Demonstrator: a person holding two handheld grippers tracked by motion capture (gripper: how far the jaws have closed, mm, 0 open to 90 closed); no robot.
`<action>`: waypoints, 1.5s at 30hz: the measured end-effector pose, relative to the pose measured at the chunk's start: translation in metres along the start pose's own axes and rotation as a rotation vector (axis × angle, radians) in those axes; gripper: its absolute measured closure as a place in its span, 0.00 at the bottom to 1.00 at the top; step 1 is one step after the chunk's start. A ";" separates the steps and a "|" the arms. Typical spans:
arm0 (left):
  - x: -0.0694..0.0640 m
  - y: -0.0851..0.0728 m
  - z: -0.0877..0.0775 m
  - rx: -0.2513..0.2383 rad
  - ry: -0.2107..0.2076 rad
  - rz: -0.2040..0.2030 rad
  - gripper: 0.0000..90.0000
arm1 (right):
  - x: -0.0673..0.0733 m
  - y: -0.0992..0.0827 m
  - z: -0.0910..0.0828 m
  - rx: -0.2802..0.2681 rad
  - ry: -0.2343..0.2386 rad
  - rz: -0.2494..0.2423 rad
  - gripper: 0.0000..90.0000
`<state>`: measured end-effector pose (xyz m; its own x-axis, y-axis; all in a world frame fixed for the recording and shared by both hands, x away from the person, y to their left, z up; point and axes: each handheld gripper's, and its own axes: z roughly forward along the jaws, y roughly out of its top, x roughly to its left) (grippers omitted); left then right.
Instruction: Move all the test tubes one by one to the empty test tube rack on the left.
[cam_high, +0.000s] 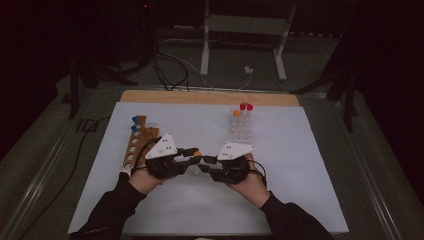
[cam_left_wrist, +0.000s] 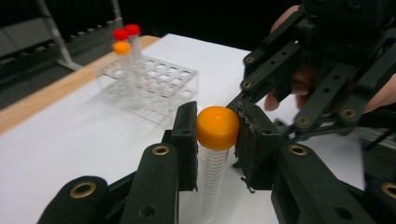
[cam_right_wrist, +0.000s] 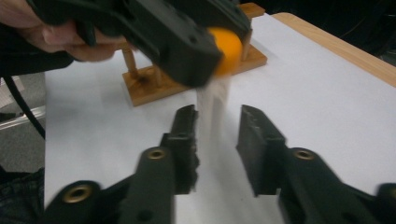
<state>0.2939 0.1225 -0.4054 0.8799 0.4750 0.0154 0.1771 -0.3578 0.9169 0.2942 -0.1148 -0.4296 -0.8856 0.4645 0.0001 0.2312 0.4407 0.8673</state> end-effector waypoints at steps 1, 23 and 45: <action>0.002 0.001 -0.003 -0.008 0.010 -0.006 0.79 | -0.001 0.000 -0.001 -0.003 -0.003 0.004 0.67; 0.077 -0.005 -0.097 -0.108 0.387 -0.115 0.79 | -0.016 0.000 -0.013 -0.057 -0.103 0.086 0.08; 0.107 -0.042 -0.110 -0.055 0.506 -0.205 0.79 | -0.017 -0.001 -0.018 -0.069 -0.091 0.079 0.00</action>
<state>0.3321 0.2764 -0.3984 0.5050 0.8630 0.0118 0.2875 -0.1812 0.9405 0.3024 -0.1367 -0.4212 -0.8249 0.5646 0.0269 0.2675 0.3481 0.8985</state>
